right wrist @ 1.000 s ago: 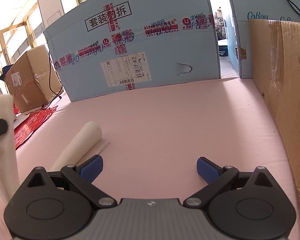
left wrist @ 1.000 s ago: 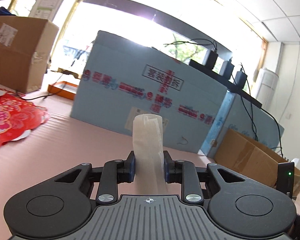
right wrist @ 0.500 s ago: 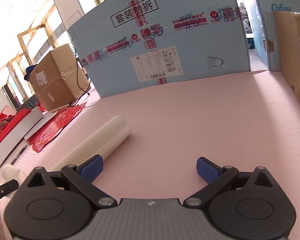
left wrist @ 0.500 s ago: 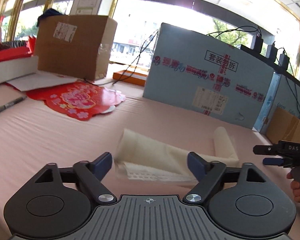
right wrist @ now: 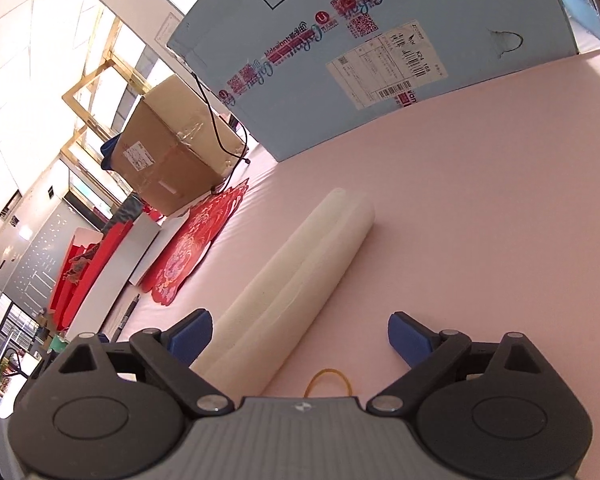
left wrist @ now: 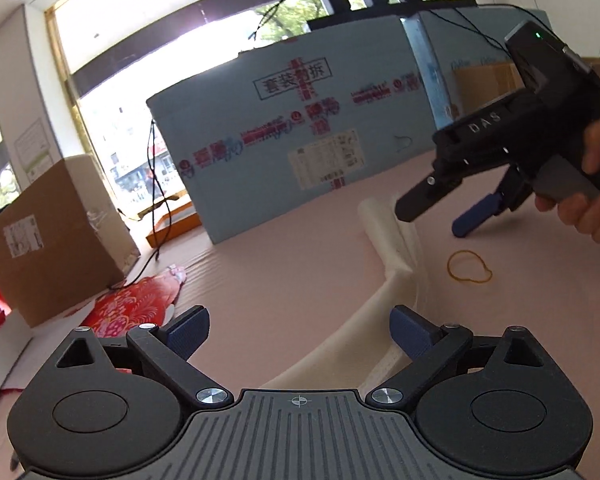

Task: Fold shopping bag

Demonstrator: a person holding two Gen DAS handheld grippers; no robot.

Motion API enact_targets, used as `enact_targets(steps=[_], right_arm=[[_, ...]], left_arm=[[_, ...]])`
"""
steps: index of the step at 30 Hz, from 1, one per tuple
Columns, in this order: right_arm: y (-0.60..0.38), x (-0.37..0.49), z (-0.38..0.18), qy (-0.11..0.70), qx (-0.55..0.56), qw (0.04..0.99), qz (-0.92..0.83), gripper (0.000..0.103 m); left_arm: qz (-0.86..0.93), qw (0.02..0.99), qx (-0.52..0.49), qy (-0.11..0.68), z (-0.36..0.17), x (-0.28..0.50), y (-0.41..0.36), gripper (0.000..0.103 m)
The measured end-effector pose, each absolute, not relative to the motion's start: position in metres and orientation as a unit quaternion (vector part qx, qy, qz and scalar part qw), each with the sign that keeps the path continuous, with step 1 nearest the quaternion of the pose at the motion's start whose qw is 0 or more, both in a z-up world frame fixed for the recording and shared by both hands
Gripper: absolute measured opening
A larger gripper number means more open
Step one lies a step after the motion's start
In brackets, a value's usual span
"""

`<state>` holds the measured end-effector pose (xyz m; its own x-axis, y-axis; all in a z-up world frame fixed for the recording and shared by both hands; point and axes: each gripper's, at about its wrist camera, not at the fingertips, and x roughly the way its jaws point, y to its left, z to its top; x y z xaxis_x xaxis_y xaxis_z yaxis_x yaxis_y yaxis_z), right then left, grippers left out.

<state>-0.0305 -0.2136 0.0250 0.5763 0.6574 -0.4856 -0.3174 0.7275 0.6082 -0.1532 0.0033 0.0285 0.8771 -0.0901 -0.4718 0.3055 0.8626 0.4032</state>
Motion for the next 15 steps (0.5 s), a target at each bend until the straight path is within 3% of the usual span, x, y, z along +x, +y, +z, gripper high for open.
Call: enact_targets(steps=[4,6,7,9,15], right_arm=[[-0.206,-0.026,0.02,0.37,0.237,0.854,0.281,0.048],[-0.206,-0.026,0.015,0.376,0.238,0.85,0.283,0.014],[-0.207,-0.027,0.013,0.38,0.241,0.847,0.282,0.013],[-0.212,-0.031,0.014,0.372,0.238,0.855,0.273,0.008],[-0.255,-0.048,0.029,0.33,0.253,0.876,0.245,0.005]], left_arm=[[-0.159,0.921,0.237,0.267,0.019,-0.143,-0.002,0.097],[-0.186,0.915,0.215,0.287,0.016,-0.138,-0.001,0.087],[-0.196,0.913,0.202,0.295,0.016,-0.136,0.0,0.081],[-0.218,0.912,0.144,0.315,0.02,-0.129,0.008,0.045],[-0.185,0.928,0.103,0.307,0.024,-0.118,0.011,0.045]])
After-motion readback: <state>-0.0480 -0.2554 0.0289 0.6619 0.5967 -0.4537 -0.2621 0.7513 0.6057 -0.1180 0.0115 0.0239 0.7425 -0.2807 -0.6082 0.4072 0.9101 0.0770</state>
